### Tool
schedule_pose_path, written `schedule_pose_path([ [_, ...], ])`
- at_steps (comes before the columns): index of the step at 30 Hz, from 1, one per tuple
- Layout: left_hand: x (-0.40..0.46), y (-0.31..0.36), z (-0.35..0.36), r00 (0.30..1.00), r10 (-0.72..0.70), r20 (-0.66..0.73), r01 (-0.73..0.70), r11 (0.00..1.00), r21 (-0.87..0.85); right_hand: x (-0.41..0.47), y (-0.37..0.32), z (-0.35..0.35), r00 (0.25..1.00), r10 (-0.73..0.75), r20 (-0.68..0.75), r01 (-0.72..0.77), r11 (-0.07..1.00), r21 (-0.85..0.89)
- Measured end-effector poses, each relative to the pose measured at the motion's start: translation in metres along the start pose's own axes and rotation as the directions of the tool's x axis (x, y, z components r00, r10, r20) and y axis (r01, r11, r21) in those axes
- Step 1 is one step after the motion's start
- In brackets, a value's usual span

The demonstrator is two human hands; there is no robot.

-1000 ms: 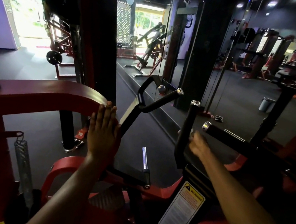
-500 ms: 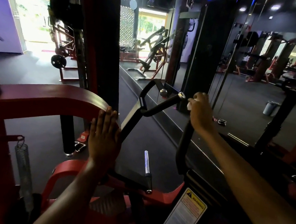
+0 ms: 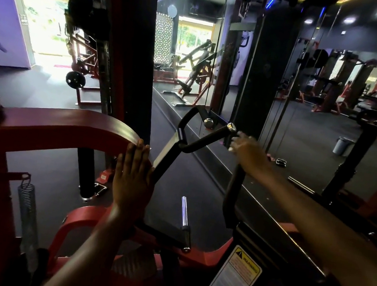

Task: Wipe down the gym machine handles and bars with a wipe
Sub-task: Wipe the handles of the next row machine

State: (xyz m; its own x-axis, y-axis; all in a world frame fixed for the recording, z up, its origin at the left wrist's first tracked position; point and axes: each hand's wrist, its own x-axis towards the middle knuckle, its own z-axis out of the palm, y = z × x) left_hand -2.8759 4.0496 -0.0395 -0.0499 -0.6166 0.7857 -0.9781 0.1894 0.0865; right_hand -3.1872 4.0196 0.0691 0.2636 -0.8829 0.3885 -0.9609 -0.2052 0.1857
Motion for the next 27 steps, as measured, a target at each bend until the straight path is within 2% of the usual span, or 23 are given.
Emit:
schedule_pose_path([
  [2, 0.000, 0.000, -0.001, 1.000, -0.003, -0.006, 0.003, 1.000, 0.014, 0.005, 0.015, 0.000, 0.995, 0.054, 0.079, -0.047, 0.995, -0.090],
  [4, 0.000, -0.001, -0.002, 1.000, 0.005, -0.006, -0.005, 1.000, 0.018, -0.010, 0.006, 0.006, 0.991, 0.023, 0.130, -0.006, 0.991, -0.131],
  [6, 0.000, 0.000, -0.004, 1.000, 0.005, -0.007, -0.005, 1.000, 0.021, -0.032, -0.017, 0.021, 0.981, -0.068, 0.180, 0.107, 0.971, -0.215],
  [8, 0.001, 0.001, -0.004, 1.000, -0.002, -0.007, 0.002, 1.000, 0.015, -0.060, -0.046, 0.039, 0.920, -0.213, 0.330, 0.303, 0.919, -0.251],
  [10, 0.000, 0.001, -0.002, 1.000, -0.006, -0.004, 0.006, 1.000, 0.003, -0.074, -0.060, 0.048, 0.830, -0.286, 0.480, 0.438, 0.865, -0.243],
  [11, 0.000, 0.000, 0.000, 1.000, -0.006, -0.002, 0.006, 1.000, 0.001, -0.070, -0.061, 0.044, 0.802, -0.278, 0.528, 0.456, 0.857, -0.242],
  [12, 0.000, -0.001, 0.001, 1.000, -0.003, -0.001, 0.003, 1.000, 0.004, -0.059, -0.058, 0.039, 0.811, -0.235, 0.536, 0.422, 0.869, -0.258],
  [14, 0.000, -0.002, 0.001, 1.000, 0.005, -0.002, -0.005, 1.000, 0.007, -0.034, -0.047, 0.028, 0.866, -0.121, 0.485, 0.319, 0.881, -0.349],
  [16, 0.000, -0.002, 0.000, 1.000, 0.006, -0.005, -0.006, 1.000, 0.003, -0.023, -0.040, 0.028, 0.877, -0.043, 0.479, 0.257, 0.883, -0.392],
  [18, 0.000, -0.002, -0.001, 1.000, 0.004, -0.006, -0.004, 1.000, -0.002, -0.032, -0.048, 0.031, 0.888, -0.079, 0.454, 0.273, 0.884, -0.380],
  [20, 0.000, -0.001, -0.002, 1.000, 0.004, -0.003, -0.004, 1.000, -0.001, -0.039, -0.056, 0.025, 0.888, -0.147, 0.436, 0.274, 0.930, -0.245],
  [22, 0.000, -0.001, -0.002, 1.000, 0.005, 0.003, -0.005, 1.000, 0.011, -0.023, -0.042, 0.012, 0.946, -0.164, 0.279, 0.204, 0.971, -0.121],
  [24, 0.000, -0.001, -0.002, 1.000, 0.008, 0.005, -0.008, 1.000, 0.020, 0.002, -0.012, 0.002, 0.995, -0.083, 0.061, 0.087, 0.995, -0.058],
  [25, 0.000, -0.001, -0.002, 1.000, 0.007, 0.007, -0.007, 1.000, 0.029, 0.009, 0.000, -0.002, 0.999, -0.031, 0.014, 0.031, 0.998, -0.052],
  [27, 0.000, -0.001, -0.002, 1.000, 0.004, 0.011, -0.005, 0.999, 0.035, 0.012, 0.014, 0.000, 0.993, 0.014, 0.115, 0.001, 0.992, -0.128],
])
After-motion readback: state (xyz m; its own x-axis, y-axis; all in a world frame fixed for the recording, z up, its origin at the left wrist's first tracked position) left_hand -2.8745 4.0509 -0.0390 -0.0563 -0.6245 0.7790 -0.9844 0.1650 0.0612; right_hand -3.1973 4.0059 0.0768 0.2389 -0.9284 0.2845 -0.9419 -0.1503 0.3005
